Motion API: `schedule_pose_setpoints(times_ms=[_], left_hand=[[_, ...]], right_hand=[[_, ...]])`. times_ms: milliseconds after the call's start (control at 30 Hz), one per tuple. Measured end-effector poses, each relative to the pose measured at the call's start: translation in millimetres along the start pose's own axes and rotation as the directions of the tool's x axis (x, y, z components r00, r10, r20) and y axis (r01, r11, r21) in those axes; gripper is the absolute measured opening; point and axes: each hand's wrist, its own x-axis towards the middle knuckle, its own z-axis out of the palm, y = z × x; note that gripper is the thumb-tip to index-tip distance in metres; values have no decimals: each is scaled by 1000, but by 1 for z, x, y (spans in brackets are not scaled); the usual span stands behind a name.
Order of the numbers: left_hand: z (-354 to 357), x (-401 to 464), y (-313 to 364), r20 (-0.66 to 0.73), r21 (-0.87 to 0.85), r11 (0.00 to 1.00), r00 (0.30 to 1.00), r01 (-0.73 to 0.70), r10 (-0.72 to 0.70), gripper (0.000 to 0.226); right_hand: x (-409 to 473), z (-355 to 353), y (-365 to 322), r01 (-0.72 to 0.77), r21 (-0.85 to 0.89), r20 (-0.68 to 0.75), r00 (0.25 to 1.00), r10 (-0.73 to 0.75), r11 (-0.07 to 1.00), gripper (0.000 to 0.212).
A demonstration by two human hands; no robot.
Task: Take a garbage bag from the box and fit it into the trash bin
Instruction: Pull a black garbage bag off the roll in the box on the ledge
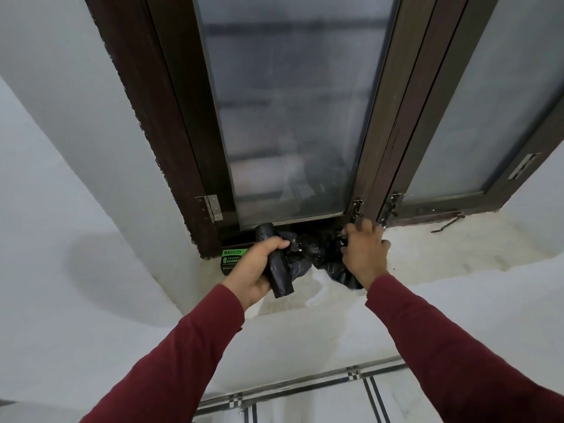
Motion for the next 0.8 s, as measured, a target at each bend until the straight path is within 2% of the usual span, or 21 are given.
schedule_pose_setpoints(times_ms=[67, 133, 200, 233, 267, 300, 333, 367, 400, 433, 500, 567, 700, 800], left_hand=[[5, 3, 0, 11, 10, 1000, 1000, -4, 4, 31], [8, 4, 0, 14, 36, 999, 1000, -6, 5, 25], [10, 2, 1, 3, 37, 999, 1000, -8, 8, 23], [11, 2, 1, 9, 20, 1000, 1000, -11, 11, 24], [12, 1, 1, 26, -7, 1000, 999, -19, 19, 27], [12, 0, 2, 47, -44, 999, 998, -30, 32, 30], [13, 0, 2, 69, -80, 996, 997, -38, 44, 32], [14, 0, 2, 90, -112, 993, 995, -42, 52, 31], [15, -1, 3, 110, -134, 990, 992, -41, 56, 28], [16, -2, 3, 133, -147, 988, 989, -40, 59, 24], [19, -4, 4, 168, -151, 987, 983, -50, 76, 25], [20, -5, 6, 180, -135, 988, 979, -77, 101, 34], [19, -5, 8, 168, -93, 988, 976, -125, 140, 43], [17, -5, 10, 130, -69, 984, 976, -167, 174, 48]], right_hand=[[1, 6, 7, 15, -174, -145, 989, -41, 985, 42], [-1, 11, 11, 52, -120, -220, 972, -78, 991, 49], [-11, 12, 6, 147, 139, -305, 947, -98, 979, 46], [-20, 9, -2, 172, 367, -311, 949, -54, 914, 38], [-29, 6, -10, 144, 625, -259, 965, 30, 767, 31], [-40, -1, -20, 29, 839, -113, 986, 123, 543, 24], [-51, -8, -32, -145, 952, 107, 983, 150, 270, 18], [-59, -14, -42, -327, 945, 325, 942, 83, 16, 19], [-66, -18, -48, -486, 858, 485, 873, -52, -165, 30], [-70, -21, -50, -605, 753, 569, 796, -205, -259, 45], [-75, -26, -48, -705, 636, 561, 702, -439, -314, 62], [-75, -32, -48, -704, 642, 512, 689, -514, -304, 67], [-72, -43, -56, -652, 728, 556, 742, -374, -211, 47], [-71, -47, -54, -655, 699, 580, 754, -308, -287, 30]])
